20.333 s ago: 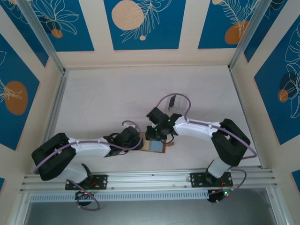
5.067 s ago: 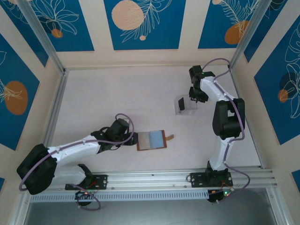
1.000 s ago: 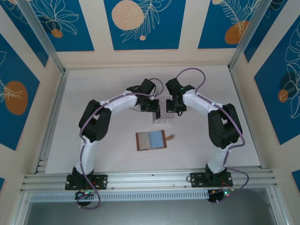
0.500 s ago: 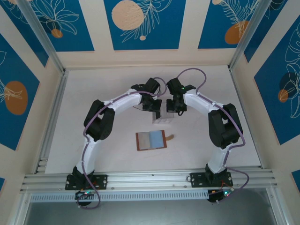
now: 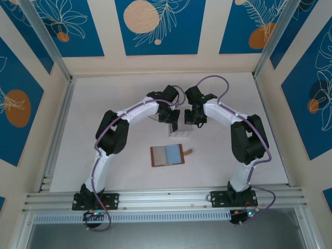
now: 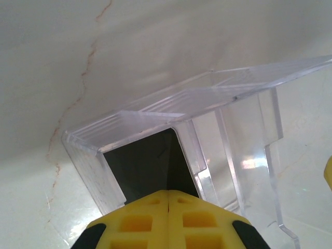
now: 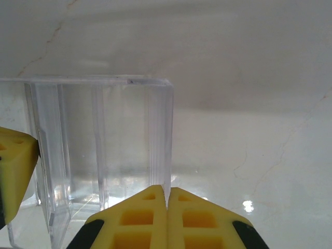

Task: Put the credit cards into the card holder
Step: Pick up the credit card from the storage box.

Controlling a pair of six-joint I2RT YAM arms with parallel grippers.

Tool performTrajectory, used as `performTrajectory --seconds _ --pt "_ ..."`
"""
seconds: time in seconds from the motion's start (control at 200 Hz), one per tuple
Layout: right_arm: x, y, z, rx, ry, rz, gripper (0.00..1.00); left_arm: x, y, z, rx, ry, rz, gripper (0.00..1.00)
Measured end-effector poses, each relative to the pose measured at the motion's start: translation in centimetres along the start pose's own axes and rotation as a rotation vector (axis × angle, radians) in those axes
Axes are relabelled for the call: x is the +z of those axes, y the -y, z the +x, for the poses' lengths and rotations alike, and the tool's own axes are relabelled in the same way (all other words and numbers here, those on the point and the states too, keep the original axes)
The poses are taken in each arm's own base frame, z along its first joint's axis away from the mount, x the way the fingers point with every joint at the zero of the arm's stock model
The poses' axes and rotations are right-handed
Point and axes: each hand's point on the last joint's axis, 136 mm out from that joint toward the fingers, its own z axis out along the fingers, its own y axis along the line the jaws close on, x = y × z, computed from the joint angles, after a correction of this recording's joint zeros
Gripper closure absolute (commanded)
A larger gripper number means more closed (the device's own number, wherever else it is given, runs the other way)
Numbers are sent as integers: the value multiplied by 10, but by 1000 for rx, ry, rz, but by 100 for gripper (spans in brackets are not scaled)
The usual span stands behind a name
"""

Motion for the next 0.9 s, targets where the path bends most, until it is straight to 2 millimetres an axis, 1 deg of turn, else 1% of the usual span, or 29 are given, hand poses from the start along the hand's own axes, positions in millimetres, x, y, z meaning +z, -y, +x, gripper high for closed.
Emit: performTrajectory --seconds 0.275,0.735,0.9 --pt "0 0 0 2 -1 -3 100 1 1 1 -58 -4 -2 100" --pt "0 0 0 2 -1 -3 100 0 8 3 -180 65 89 100" --pt "-1 1 0 4 1 2 91 0 9 3 -202 90 119 100"
